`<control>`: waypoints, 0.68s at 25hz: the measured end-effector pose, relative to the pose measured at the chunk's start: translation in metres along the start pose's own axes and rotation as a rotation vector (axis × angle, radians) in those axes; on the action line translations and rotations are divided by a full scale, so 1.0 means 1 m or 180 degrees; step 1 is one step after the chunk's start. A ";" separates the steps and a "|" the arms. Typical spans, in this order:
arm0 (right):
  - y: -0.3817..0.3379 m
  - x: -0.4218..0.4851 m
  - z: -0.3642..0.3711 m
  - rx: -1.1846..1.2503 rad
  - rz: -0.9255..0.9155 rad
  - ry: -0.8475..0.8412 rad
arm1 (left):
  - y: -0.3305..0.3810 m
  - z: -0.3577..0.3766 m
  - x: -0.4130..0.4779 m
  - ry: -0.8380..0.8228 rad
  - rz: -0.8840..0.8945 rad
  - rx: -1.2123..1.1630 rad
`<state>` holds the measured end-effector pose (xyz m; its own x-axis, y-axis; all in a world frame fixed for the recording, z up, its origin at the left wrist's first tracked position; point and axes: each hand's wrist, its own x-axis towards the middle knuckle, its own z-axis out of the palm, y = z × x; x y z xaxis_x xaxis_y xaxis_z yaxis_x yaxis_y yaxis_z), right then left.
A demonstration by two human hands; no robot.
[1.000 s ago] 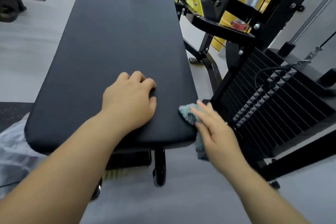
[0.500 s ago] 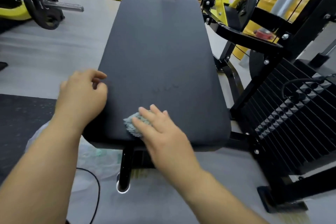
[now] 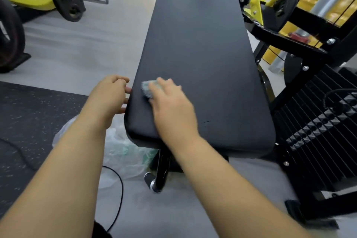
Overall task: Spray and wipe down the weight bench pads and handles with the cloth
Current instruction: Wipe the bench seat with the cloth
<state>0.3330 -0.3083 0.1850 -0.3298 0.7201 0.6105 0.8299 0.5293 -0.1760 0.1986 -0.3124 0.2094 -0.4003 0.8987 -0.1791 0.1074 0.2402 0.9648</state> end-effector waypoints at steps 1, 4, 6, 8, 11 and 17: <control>-0.008 -0.009 -0.001 0.0137 -0.0275 0.0000 | 0.000 0.000 0.000 -0.0025 -0.0001 -0.0004; 0.016 -0.037 -0.029 0.0390 -0.0993 -0.0353 | -0.002 0.001 -0.004 -0.0086 0.0042 0.0068; 0.058 -0.053 -0.050 0.0243 -0.0696 -0.0233 | -0.004 0.000 -0.006 -0.0051 0.0169 0.0284; 0.083 -0.057 -0.065 0.0100 0.0118 0.0081 | -0.007 0.004 -0.010 0.0107 0.0335 0.0517; 0.050 -0.056 -0.041 -0.0111 0.0503 0.0567 | -0.011 0.016 -0.018 0.0333 0.0546 0.0972; 0.024 -0.065 -0.021 -0.0119 -0.1987 0.0328 | -0.008 0.019 -0.026 0.0540 0.0811 0.1126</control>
<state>0.3836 -0.3519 0.1572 -0.7134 0.2330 0.6609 0.5111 0.8182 0.2632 0.2252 -0.3309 0.2030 -0.4608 0.8797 0.1175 0.5136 0.1563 0.8437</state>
